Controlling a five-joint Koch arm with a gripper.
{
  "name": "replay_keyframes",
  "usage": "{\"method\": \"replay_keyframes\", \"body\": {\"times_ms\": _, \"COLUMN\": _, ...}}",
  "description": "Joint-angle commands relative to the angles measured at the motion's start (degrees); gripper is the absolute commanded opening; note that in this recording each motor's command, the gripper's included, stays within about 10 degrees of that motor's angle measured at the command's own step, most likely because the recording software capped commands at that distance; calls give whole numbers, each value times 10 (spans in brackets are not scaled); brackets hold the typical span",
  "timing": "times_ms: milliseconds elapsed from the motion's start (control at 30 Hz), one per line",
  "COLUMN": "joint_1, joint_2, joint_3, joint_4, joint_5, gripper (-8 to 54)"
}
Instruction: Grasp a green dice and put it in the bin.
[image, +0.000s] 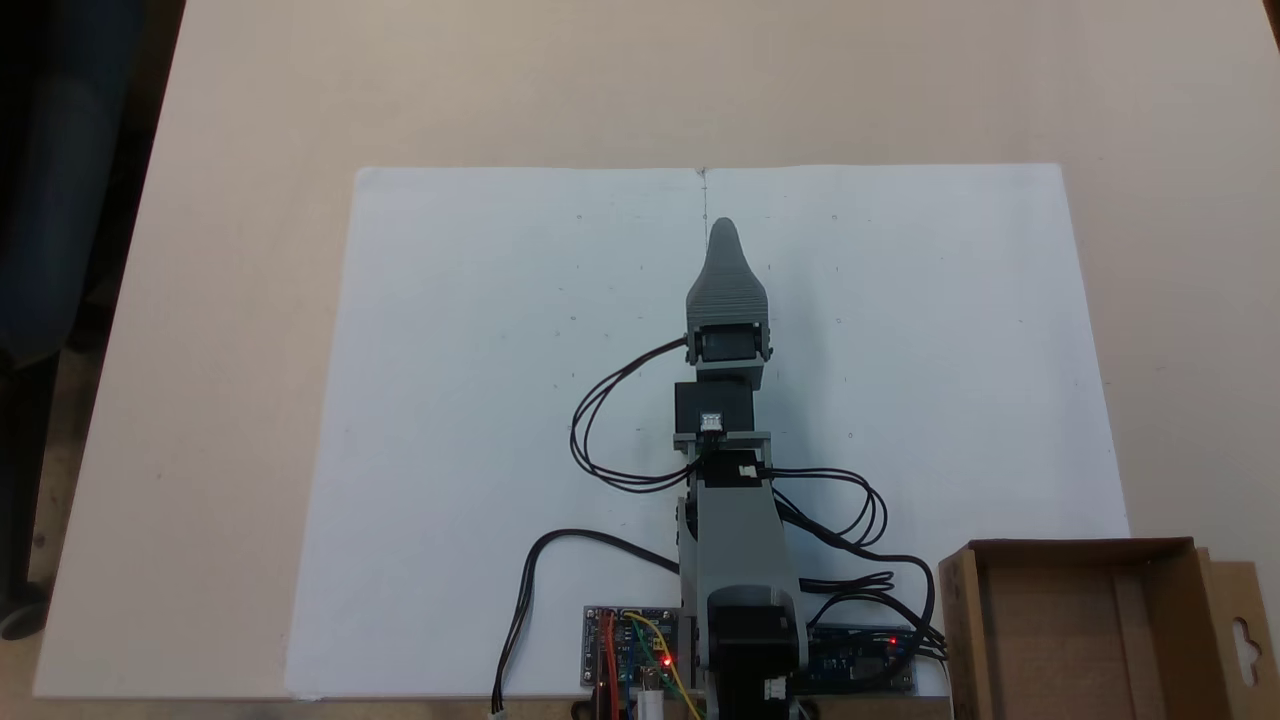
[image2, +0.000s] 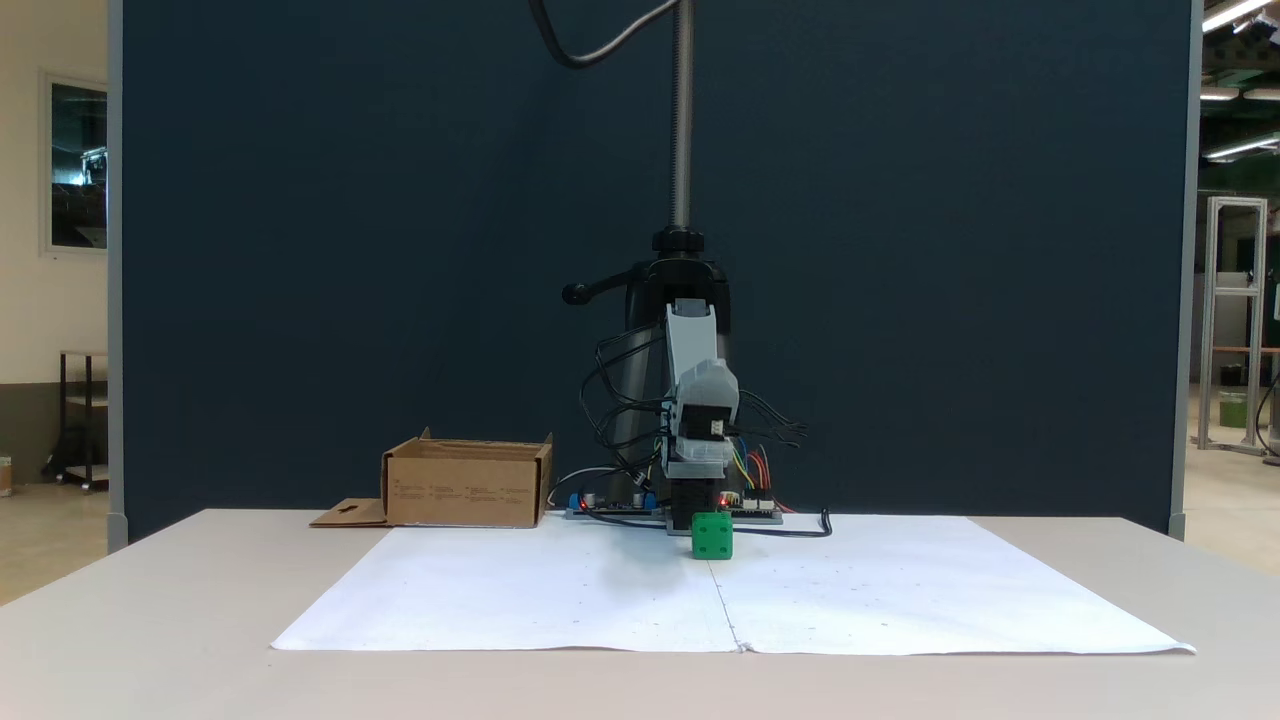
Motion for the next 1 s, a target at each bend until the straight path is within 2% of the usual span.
{"method": "replay_keyframes", "body": {"times_ms": 0, "joint_1": -12, "joint_2": 63, "joint_3": -12, "joint_4": 48, "joint_5": -22, "gripper": 424}}
{"method": "replay_keyframes", "body": {"times_ms": 333, "joint_1": 1, "joint_2": 65, "joint_3": -160, "joint_4": 322, "joint_5": -14, "gripper": 425}}
{"method": "replay_keyframes", "body": {"times_ms": 633, "joint_1": 6, "joint_2": 65, "joint_3": -322, "joint_4": 621, "joint_5": 76, "gripper": 426}}
{"method": "replay_keyframes", "body": {"times_ms": 967, "joint_1": 7, "joint_2": 65, "joint_3": -468, "joint_4": 951, "joint_5": 83, "gripper": 432}}
